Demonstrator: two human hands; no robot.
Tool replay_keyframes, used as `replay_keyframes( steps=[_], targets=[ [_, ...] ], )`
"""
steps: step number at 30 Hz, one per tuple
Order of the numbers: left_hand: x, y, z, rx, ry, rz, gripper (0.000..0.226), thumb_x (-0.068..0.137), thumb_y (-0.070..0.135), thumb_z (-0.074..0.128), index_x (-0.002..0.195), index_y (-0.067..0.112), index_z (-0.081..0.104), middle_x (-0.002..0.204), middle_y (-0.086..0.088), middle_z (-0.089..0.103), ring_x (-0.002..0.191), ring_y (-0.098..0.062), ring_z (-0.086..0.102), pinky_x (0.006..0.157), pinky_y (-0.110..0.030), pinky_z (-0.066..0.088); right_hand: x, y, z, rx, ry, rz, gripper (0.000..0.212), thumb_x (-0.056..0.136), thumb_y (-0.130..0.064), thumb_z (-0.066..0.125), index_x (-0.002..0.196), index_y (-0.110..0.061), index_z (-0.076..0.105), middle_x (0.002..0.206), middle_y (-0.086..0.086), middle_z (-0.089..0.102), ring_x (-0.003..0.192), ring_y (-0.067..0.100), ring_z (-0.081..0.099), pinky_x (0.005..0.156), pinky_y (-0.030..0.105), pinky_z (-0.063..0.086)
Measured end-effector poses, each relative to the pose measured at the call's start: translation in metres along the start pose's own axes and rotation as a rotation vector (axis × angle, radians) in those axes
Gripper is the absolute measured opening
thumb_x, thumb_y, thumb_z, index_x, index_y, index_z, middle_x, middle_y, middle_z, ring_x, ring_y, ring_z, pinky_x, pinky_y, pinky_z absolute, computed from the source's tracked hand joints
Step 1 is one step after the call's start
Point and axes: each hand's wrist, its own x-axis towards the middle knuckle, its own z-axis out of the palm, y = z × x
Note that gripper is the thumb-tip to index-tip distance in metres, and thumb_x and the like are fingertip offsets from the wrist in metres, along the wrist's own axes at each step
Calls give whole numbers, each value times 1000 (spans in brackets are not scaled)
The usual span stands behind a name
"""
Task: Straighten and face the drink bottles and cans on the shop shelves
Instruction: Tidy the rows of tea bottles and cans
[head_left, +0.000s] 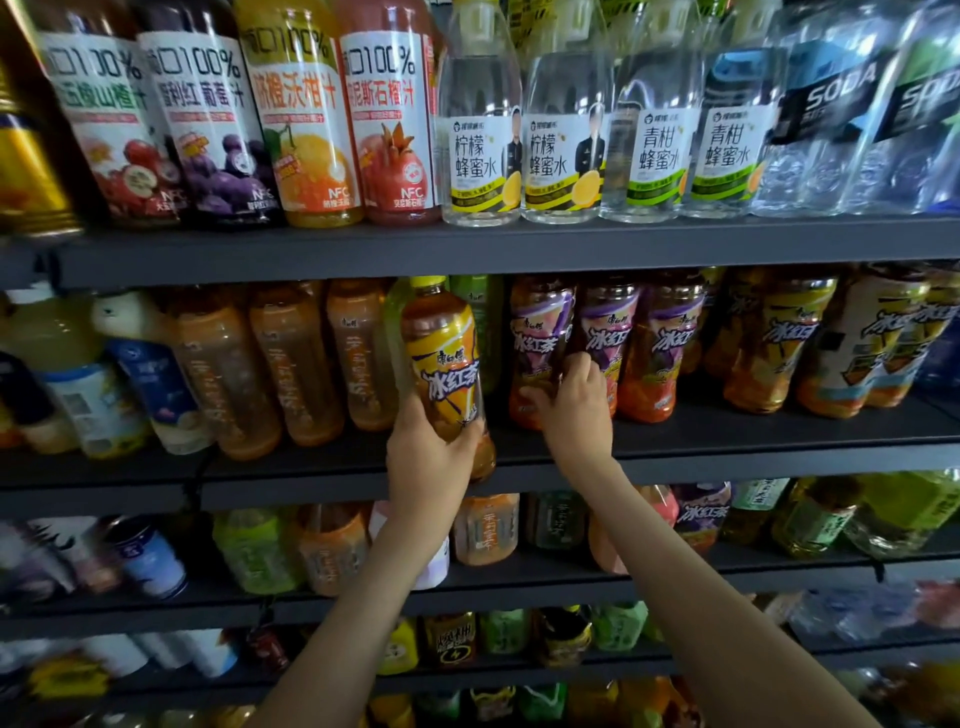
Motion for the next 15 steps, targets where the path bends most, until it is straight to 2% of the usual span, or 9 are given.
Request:
replay_keyframes(
  steps=[3,6,8,10,12,15],
  targets=[
    [-5,6,3,13,-52,-2,52,80,29,74,123,9,51,113,-4,63,103,-17,62,78,-18,44,-14,-7,-15,264,-28,21,37,85,-35,67,107,-11,49,96,-2,55,87,11,53,65,11,38],
    [-19,18,10,21,-62,19,49,80,31,73,122,14,53,103,1,65,95,-15,62,71,-20,43,-32,-16,-40,455,-78,12,32,83,-39,67,104,-19,52,89,-8,60,80,3,58,66,10,45],
    [-32,28,18,8,-69,62,54,82,33,71,130,19,50,102,5,65,93,-14,61,72,-24,45,-40,-16,-55,482,-200,-3,38,79,-37,72,107,-22,52,91,-10,63,82,0,60,69,12,48],
    [-43,39,29,38,-97,121,57,85,33,67,136,20,46,111,0,66,101,-20,62,78,-30,49,-43,-9,-67,440,-263,4,49,74,-38,77,112,-22,51,96,-14,64,87,-4,61,75,13,50],
    [-51,52,44,65,-131,159,59,86,33,66,139,19,44,116,-4,66,105,-24,62,79,-32,50,-41,4,-82,440,-234,60,54,72,-38,79,114,-21,51,97,-15,65,89,-6,61,77,14,50],
    [-62,68,72,62,-171,208,63,84,33,69,140,17,42,116,-5,66,105,-25,62,76,-25,45,-36,28,-107,408,-205,122,57,70,-39,81,116,-21,51,97,-18,63,88,-8,60,75,11,49]
  ],
)
